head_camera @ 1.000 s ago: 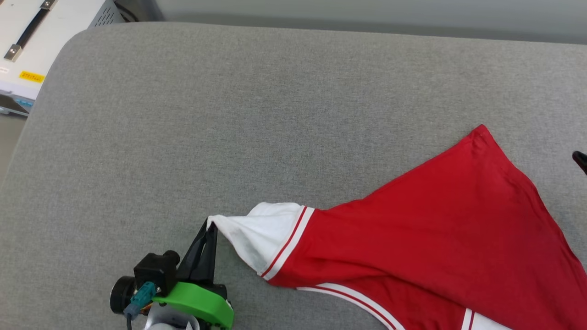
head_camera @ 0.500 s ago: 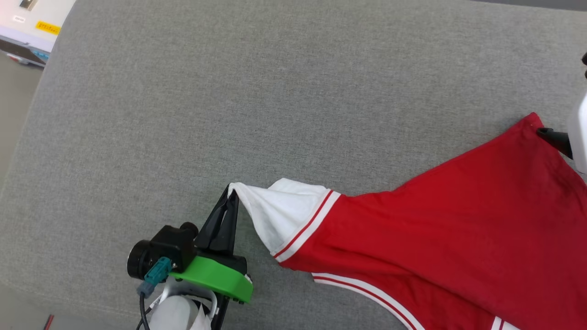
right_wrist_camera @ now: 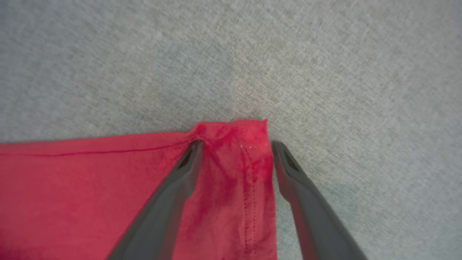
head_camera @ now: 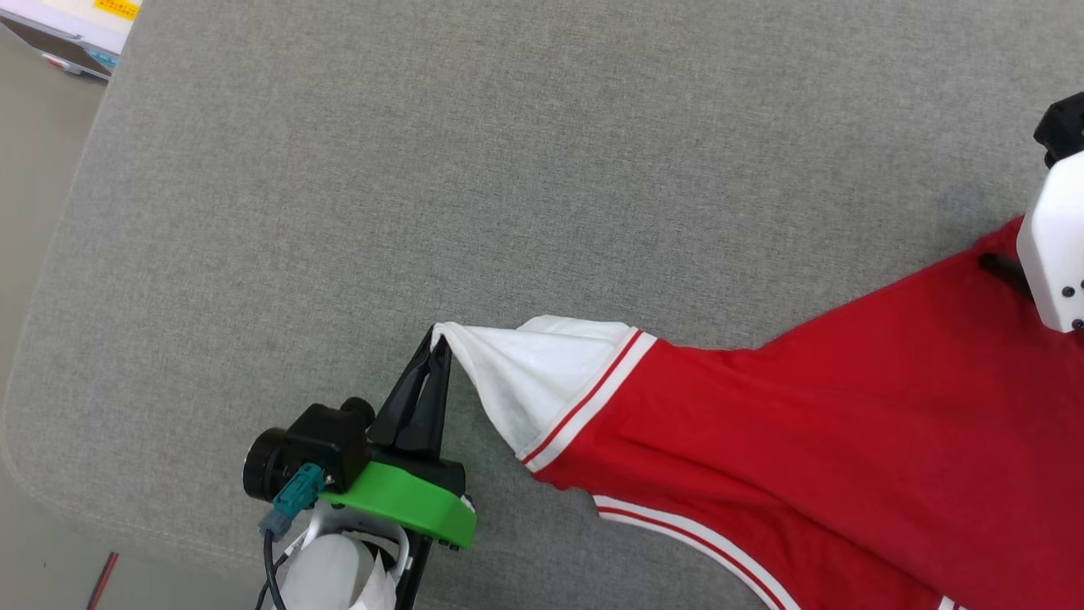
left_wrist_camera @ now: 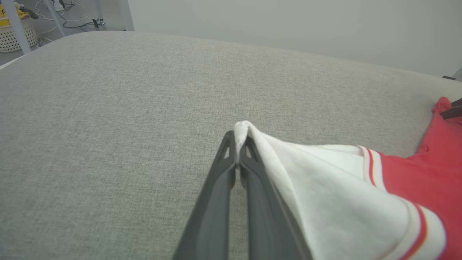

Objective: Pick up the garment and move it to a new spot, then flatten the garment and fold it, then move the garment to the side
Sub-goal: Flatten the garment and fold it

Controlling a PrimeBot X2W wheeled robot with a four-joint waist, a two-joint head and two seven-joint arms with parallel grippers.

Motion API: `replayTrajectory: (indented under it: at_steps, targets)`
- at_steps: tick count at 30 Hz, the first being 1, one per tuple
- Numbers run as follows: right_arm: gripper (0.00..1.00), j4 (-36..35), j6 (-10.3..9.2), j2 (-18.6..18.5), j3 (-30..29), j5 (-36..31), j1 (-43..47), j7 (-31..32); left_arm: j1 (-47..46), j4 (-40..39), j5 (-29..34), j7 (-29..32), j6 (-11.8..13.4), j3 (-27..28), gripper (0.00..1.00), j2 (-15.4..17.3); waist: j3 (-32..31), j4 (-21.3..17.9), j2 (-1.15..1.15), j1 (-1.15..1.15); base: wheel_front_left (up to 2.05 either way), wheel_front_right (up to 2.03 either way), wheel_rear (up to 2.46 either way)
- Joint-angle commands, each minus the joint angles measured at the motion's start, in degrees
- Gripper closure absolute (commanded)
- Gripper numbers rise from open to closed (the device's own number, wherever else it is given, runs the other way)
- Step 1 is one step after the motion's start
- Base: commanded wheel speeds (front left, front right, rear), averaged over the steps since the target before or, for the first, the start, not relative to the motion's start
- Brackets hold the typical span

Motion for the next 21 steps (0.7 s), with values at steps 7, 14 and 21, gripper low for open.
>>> replayTrajectory:
  at_steps: [7, 14, 21]
  targets:
    - [1.0, 3.48, -0.05, 1.35, 1.9, 3.75, 0.6, -10.11, 0.53, 0.85, 0.82, -0.34, 0.06, 0.67, 1.0, -0.38, -4.83, -2.36, 0.0, 0.0, 0.0, 0.0, 0.0]
    - [1.0, 0.03, -0.05, 0.67, 1.78, 6.24, 0.83, -20.66, 1.89, 0.01, 1.79, -0.34, -0.03, 1.19, 1.0, 1.68, -10.73, -4.3, 0.0, 0.0, 0.0, 0.0, 0.0]
    - [1.0, -4.82, -0.05, -0.59, -1.85, 8.24, 2.84, -30.89, -1.09, -3.15, 1.76, -0.27, -0.09, 2.36, 1.0, 5.35, -15.33, -6.26, 0.0, 0.0, 0.0, 0.0, 0.0]
